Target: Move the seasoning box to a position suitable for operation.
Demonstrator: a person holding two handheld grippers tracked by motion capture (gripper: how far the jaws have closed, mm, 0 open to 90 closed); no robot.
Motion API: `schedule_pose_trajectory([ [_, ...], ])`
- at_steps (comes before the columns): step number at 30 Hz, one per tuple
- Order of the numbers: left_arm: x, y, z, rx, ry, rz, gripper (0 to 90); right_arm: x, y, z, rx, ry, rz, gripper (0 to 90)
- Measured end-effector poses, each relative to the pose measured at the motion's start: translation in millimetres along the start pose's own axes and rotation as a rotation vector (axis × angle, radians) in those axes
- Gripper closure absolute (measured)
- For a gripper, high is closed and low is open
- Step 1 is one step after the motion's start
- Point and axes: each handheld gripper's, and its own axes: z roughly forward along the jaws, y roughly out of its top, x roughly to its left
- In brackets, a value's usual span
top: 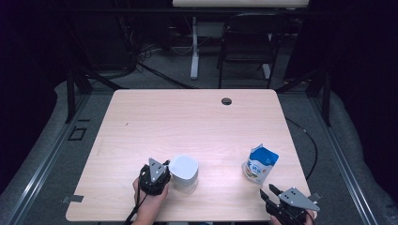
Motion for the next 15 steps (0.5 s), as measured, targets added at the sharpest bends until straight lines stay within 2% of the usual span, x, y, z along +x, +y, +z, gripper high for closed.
schedule_pose_trajectory([
  [2, 0.0, -0.6, -0.8, 0.005, -0.004, 0.000, 80.7, 0.1, 0.1, 0.0, 0.001, 0.001, -0.005, 59.2],
  [3, 2.0, -1.7, -3.8, 0.008, -0.025, 0.003, 79.7, 1.0, 0.1, 0.6, 0.000, 0.004, -0.004, 58.8],
  [7, 4.1, -2.9, -9.0, 0.010, -0.054, 0.000, 76.2, 2.5, 0.4, 1.5, -0.003, 0.009, -0.005, 58.3],
  [8, 5.5, -3.8, -14.6, 0.014, -0.067, 0.008, 75.3, 2.9, 0.4, 1.9, -0.007, 0.010, -0.007, 58.2],
  [10, 5.9, -4.3, -16.8, 0.013, -0.070, 0.014, 74.4, 3.2, 0.7, 1.8, -0.007, 0.013, -0.009, 58.1],
  [11, 6.4, -5.4, -22.2, 0.016, -0.075, 0.031, 74.6, 3.8, 1.4, 1.0, -0.004, 0.015, -0.011, 58.0],
  [15, 8.1, -5.3, -27.5, 0.020, -0.085, 0.042, 80.8, 4.7, 2.2, 0.7, -0.009, 0.012, -0.016, 57.8],
])
